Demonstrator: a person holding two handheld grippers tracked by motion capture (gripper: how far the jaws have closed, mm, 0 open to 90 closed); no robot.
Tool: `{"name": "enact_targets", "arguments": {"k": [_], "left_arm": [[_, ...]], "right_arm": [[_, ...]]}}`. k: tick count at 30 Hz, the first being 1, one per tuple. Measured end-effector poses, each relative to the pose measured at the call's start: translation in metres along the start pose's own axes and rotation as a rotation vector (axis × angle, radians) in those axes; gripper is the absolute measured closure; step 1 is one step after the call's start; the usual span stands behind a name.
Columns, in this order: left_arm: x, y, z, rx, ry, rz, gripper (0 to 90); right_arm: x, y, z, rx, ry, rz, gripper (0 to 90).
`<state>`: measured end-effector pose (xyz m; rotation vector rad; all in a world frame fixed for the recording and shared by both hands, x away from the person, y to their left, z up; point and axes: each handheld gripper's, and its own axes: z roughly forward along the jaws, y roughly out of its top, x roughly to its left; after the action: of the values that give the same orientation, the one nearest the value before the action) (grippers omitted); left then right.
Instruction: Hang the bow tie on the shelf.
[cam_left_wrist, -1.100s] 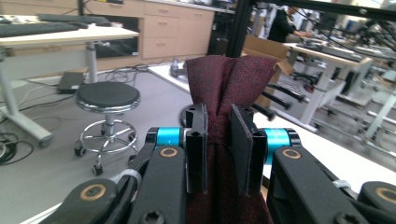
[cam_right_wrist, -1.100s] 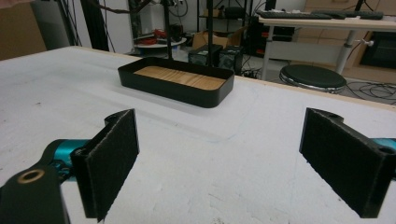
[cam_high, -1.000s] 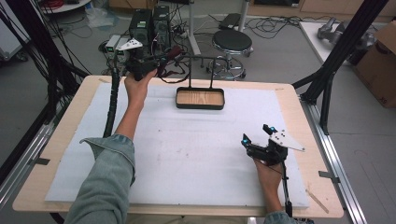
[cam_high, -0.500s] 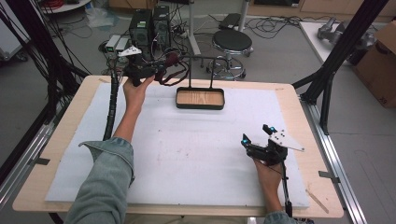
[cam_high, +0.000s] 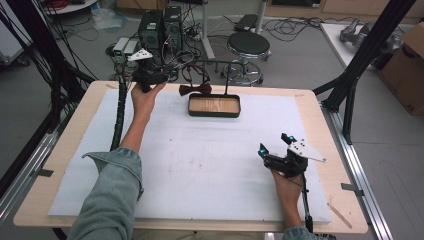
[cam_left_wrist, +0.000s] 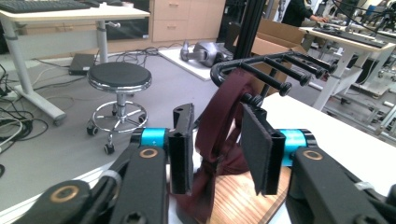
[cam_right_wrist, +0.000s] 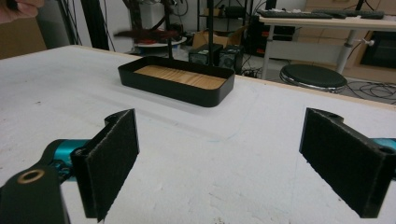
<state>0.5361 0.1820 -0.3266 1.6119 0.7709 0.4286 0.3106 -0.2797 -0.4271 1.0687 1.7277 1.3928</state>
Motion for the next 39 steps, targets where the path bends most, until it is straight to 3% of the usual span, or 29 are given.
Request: {"name": "enact_targets", "arguments": {"k": [14,29,34,39], "left_arm": [[-0.013,0.004,-0.044,-0.028,-0.010,0.079,54.0],[-0.021,-0.011,-0.126,-0.040,0.063,0.163,38.0],[-0.025,-0.017,-0.147,-0.038,0.077,0.171,30.9],[-0.031,-0.026,-0.166,-0.015,0.107,0.215,27.4]], "right_arm": [[0.000,0.000,0.000,-0.001,-0.001,0.003,11.0],[-0.001,0.000,0.001,-0.002,-0.003,0.008,11.0],[-0.001,0.000,0.001,0.002,-0.007,0.010,11.0],[-0.001,0.000,0.001,0.004,-0.013,0.011,11.0]]}}
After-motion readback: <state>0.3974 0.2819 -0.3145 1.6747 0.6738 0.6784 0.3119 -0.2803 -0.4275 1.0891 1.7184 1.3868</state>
